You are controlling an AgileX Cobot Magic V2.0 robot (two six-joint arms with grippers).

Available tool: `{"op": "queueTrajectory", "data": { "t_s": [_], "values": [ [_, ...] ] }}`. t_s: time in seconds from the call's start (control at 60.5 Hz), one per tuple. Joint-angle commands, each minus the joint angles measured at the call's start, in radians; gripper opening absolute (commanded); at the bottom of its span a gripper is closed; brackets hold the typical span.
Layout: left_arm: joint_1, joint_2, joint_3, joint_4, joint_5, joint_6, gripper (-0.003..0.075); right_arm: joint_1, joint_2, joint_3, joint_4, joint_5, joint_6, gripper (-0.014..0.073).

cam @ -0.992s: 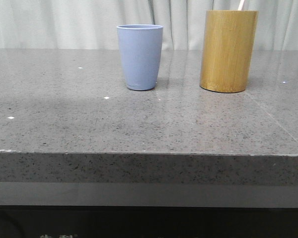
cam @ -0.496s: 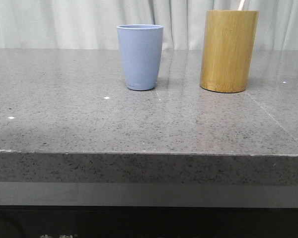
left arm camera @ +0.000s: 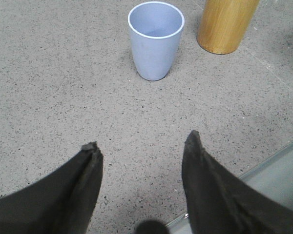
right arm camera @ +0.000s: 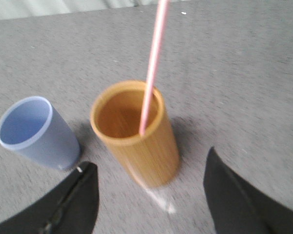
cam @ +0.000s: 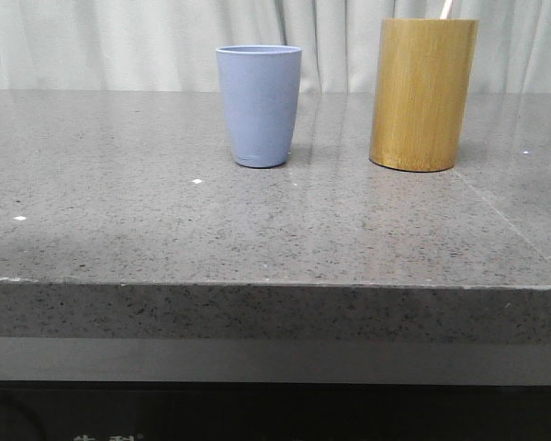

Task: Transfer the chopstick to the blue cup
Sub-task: 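Grasp the pink chopstick with the right gripper and lift it out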

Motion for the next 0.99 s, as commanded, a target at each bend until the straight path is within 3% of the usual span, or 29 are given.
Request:
{"op": "queueTrajectory", "data": {
  "t_s": [0.0, 0.364, 0.661, 0.976],
  "values": [
    [-0.003, -0.005, -0.024, -0.012, -0.075, -0.007, 0.0365, 0.002, 0.066, -0.106, 0.079, -0.076, -0.026, 0.0451],
    [-0.003, -0.005, -0.024, -0.012, -0.075, -0.007, 0.0365, 0.002, 0.374, -0.390, 0.171, -0.117, -0.026, 0.0451],
    [-0.003, -0.005, -0.024, -0.012, -0.075, -0.007, 0.0365, 0.002, 0.481, -0.486, 0.193, -0.145, -0.026, 0.0444],
    [-0.003, -0.005, -0.024, -0.012, -0.075, -0.007, 0.0365, 0.002, 0.481, -0.486, 0.195, -0.128, -0.026, 0.0104]
  ]
}}
